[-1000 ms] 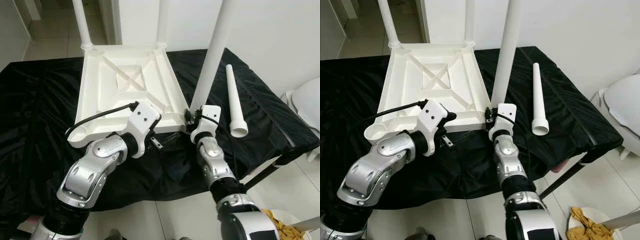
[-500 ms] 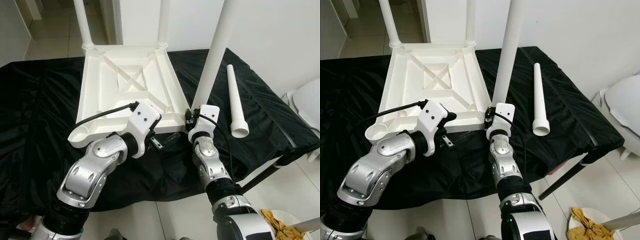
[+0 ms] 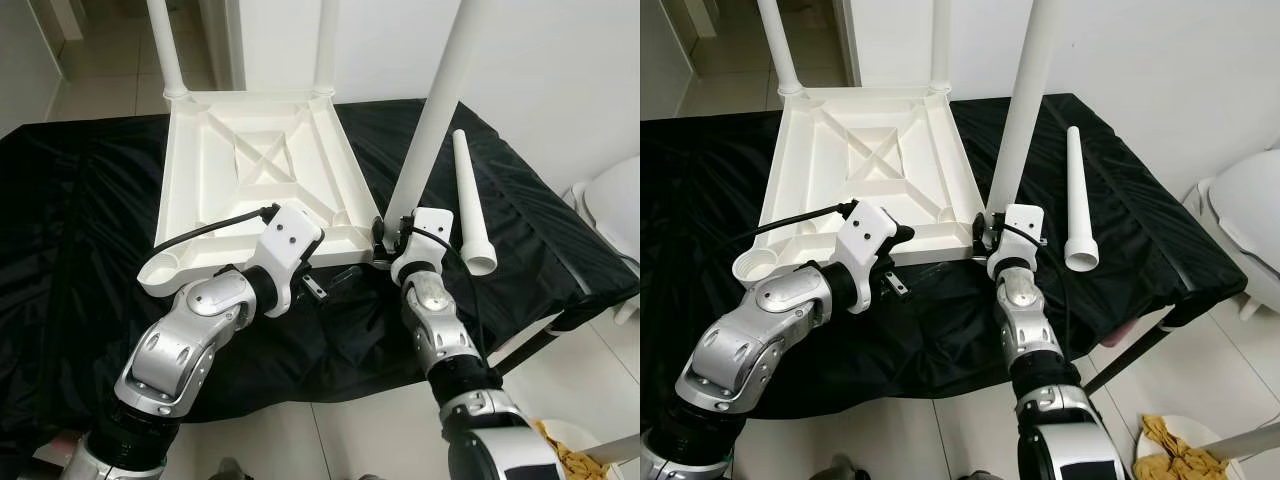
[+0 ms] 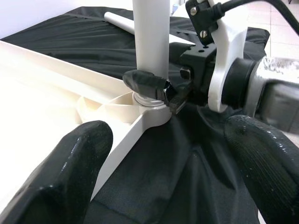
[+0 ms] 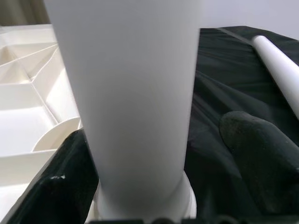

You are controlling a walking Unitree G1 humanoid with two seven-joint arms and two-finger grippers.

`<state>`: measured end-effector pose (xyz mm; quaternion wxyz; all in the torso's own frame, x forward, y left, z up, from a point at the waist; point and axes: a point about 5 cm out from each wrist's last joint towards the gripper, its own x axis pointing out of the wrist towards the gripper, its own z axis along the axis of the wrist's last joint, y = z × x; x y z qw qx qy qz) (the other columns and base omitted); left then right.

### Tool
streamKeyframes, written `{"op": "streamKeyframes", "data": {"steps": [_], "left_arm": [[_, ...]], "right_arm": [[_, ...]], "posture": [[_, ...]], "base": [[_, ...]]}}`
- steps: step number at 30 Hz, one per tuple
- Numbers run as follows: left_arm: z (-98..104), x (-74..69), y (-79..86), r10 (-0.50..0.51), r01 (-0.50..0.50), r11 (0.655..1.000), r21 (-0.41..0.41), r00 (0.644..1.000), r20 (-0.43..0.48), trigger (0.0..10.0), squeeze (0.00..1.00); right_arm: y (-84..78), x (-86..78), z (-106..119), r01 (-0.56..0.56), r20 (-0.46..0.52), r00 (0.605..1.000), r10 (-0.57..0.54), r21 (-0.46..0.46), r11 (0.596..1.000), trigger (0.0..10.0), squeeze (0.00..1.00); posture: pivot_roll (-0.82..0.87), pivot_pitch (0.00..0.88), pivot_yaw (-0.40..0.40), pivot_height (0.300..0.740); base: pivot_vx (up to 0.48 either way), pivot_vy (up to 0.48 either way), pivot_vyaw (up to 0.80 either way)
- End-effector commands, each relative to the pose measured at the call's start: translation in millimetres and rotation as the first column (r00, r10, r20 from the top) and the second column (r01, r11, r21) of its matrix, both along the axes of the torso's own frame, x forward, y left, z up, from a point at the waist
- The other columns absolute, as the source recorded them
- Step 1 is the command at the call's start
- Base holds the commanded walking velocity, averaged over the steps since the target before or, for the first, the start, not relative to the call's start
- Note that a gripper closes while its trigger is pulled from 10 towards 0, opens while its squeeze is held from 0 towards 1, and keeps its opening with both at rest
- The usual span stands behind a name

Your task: Building children table

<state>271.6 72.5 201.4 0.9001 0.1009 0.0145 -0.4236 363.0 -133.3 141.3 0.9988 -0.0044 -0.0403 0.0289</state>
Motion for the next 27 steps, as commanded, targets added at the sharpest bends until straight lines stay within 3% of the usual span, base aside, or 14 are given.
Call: {"op": "streamKeyframes", "data": {"steps": [1, 4, 8, 19, 20, 21, 22, 23, 27], "left_arm": [[-2.9, -0.6, -1.5, -0.006, 0.006, 1.0, 0.006, 1.0, -0.004, 10.0, 0.0], [-2.3, 0.2, -1.5, -0.006, 0.006, 1.0, 0.005, 1.0, -0.003, 10.0, 0.0], [-1.7, 0.2, -0.7, -0.004, 0.004, 1.0, 0.005, 1.0, -0.003, 10.0, 0.0], [0.0, 0.1, 0.2, -0.006, 0.006, 1.0, 0.009, 1.0, -0.001, 10.0, 0.0], [0.5, 0.0, 0.8, -0.004, 0.004, 1.0, 0.013, 1.0, 0.002, 10.0, 0.0], [0.7, 0.0, 1.2, -0.002, 0.002, 1.0, 0.012, 1.0, 0.002, 10.0, 0.0], [0.9, 0.1, 1.6, 0.0, 0.0, 1.0, 0.011, 1.0, 0.001, 10.0, 0.0], [1.1, 0.0, 1.9, 0.001, -0.001, 1.0, 0.011, 1.0, 0.001, 10.0, 0.0], [1.6, 0.2, 3.9, 0.012, -0.013, 1.0, 0.011, 1.0, 0.004, 10.0, 0.0]], "right_arm": [[1.3, 1.1, -4.2, -0.048, -0.035, 0.998, 0.048, 0.006, 0.999, 10.0, 0.0], [-1.6, 5.5, 0.0, -0.195, -0.043, 0.98, 0.195, 0.008, 0.981, 10.0, 0.0], [-10.2, 9.3, 2.5, -0.318, -0.061, 0.947, 0.314, -0.084, 0.944, 10.0, 0.0], [-25.0, 15.7, 5.2, -0.421, -0.132, 0.906, 0.402, -0.172, 0.891, 10.0, 0.0], [-26.3, 15.4, 4.3, -0.467, -0.158, 0.882, 0.443, -0.182, 0.865, 3.5, 0.0], [-27.3, 15.3, 4.1, -0.48, -0.166, 0.876, 0.454, -0.188, 0.857, 2.0, 0.0], [-28.4, 15.4, 4.2, -0.491, -0.17, 0.869, 0.465, -0.189, 0.85, 2.0, 0.0], [-29.1, 15.3, 4.1, -0.504, -0.175, 0.862, 0.476, -0.187, 0.843, 0.0, 0.0], [-28.9, 14.0, 2.8, -0.543, -0.184, 0.838, 0.514, -0.178, 0.821, 0.0, 0.0]], "posture": [[-0.03, 0.006, -0.037, 0.74], [-0.03, 0.008, -0.036, 0.74], [-0.03, 0.014, -0.03, 0.74], [-0.02, 0.025, -0.017, 0.74], [-0.02, 0.025, -0.017, 0.74], [-0.01, 0.027, -0.019, 0.74], [-0.01, 0.027, -0.019, 0.74], [0.0, 0.028, -0.022, 0.74], [0.0, 0.027, -0.023, 0.74]], "base": [[0.0, 0.0, 0.0], [0.0, 0.0, 0.0], [0.0, 0.0, 0.0], [0.0, 0.0, 0.0], [0.0, 0.0, 0.0], [0.0, 0.0, 0.0], [0.0, 0.0, 0.0], [0.0, 0.0, 0.0], [0.0, 0.0, 0.0]]}}
